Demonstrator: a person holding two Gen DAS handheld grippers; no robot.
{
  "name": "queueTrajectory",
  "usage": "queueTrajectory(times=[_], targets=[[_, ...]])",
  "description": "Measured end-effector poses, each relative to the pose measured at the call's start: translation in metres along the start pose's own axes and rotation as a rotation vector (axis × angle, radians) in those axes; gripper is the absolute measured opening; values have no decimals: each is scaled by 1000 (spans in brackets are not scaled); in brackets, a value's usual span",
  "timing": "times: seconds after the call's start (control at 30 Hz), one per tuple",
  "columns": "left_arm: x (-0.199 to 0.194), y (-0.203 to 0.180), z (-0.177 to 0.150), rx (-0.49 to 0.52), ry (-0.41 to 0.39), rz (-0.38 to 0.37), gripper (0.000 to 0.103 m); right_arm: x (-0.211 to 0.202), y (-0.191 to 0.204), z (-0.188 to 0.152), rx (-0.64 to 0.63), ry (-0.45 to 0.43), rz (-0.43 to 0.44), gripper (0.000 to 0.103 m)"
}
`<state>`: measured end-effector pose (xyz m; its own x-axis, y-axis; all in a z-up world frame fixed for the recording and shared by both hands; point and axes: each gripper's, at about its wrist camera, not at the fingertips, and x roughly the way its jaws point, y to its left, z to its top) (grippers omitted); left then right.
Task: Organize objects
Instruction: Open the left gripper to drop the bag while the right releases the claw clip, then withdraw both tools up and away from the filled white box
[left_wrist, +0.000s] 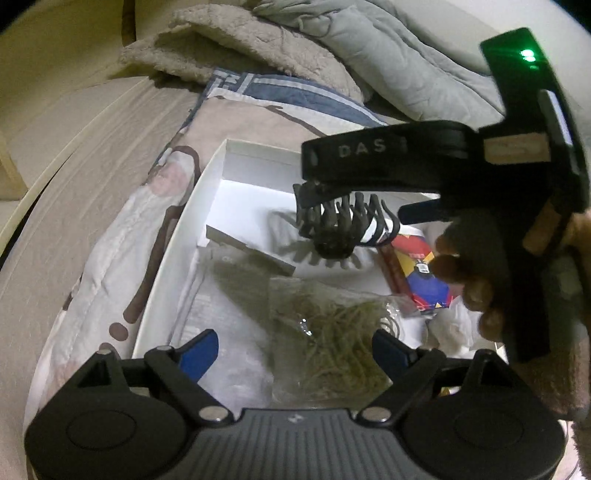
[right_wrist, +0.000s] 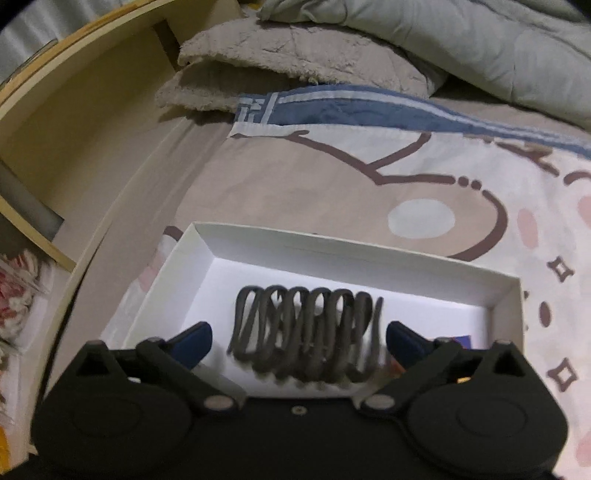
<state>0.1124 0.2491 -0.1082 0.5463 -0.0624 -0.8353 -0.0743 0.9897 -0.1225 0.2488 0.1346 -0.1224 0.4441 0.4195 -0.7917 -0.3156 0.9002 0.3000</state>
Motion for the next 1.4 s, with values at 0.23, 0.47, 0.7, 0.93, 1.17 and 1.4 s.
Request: queueTrajectory(times=[0.23,0.47,0.7,0.93,1.17,1.4], targets=[[-8,-7,0,3,-16,-6,90,-30,-3,-7,-99,4,7,103],[-27,-15,1,-20,-36,-4,90,-75,-12,-18,-144,-24,21,103],[-47,-21,-3,-21,-48,13,91,-125,-26,-34,-169,-74,14,103],[-67,-25,-10,-17,-73,34,92,-167,-40,-51,-185,-123,1,103],[-95,-29,-18,-38,-121,42,97,-199,-57,-75,-177,-153,-25,103],[-129,-39,-28,-53,-176,49,103,-229,-68,-95,-178,-187,-41,103]])
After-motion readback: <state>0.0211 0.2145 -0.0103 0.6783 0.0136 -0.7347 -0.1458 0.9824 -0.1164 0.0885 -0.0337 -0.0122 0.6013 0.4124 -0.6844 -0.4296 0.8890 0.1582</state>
